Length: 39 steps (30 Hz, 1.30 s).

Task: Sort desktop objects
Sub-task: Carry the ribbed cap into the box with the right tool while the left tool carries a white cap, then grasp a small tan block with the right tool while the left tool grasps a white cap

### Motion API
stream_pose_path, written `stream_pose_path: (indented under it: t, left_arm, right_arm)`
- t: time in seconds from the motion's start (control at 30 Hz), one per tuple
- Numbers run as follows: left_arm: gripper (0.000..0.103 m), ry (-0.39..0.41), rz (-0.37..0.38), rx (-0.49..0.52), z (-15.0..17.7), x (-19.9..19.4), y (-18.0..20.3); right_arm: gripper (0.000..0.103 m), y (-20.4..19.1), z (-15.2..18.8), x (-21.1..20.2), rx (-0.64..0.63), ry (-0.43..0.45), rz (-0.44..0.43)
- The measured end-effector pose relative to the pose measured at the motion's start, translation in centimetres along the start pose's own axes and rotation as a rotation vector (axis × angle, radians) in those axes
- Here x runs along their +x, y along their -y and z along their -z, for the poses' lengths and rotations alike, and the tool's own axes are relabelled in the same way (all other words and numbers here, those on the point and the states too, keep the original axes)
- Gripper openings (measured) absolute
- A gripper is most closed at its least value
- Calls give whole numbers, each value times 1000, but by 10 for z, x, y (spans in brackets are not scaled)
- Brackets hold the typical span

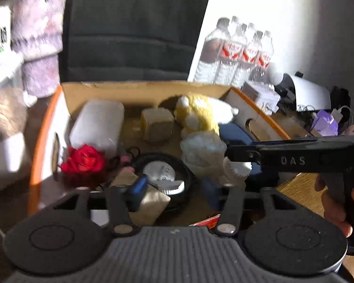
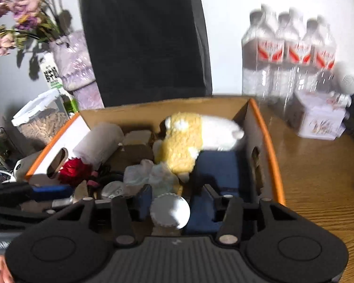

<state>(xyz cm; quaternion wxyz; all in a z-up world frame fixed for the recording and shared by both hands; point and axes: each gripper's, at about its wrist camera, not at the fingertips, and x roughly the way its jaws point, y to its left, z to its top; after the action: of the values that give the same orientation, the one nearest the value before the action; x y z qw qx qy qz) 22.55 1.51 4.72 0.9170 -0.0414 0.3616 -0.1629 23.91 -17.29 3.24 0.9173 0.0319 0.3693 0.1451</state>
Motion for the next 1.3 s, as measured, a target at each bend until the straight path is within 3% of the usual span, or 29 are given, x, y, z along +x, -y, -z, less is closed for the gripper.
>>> stream_pose_path:
  t: [0.07,0.17,0.33,0.4,0.5,0.63,0.83,1.03,1.3]
  left_arm:
    - [68,26,-20,1,-1,-13,2]
    - [78,72,-52,14,1,-33,9]
    - [102,159,-98,35,21,-76,27]
    - [103,189,-121,65,36,-91,37]
    - [103,201,-146,101,59,-109,50]
    - [103,214,-166,47,94,-130,53]
    - [103,274,-212,-18,149,-157,53]
    - [103,231,-254,0,192,-165,61]
    - [103,211,-254,19,208,-166,62]
  right_arm:
    - [49,-5,3,-17,-24,35,11]
    - [61,-14,13,-40,-71,69,20]
    - [64,-31,46,-79,-122,101,-11]
    - [72,-38,64,-95,-128,127,-21]
    - [75,-49,93,-115,-167,170,11]
    - [84,-52,128,-136,-167,201,-1]
    - [85,-52,177,-153,-144,180,14]
    - [85,-51,214,-170,-135,166,-1]
    - [84,-47,227,-173,-112,143,0]
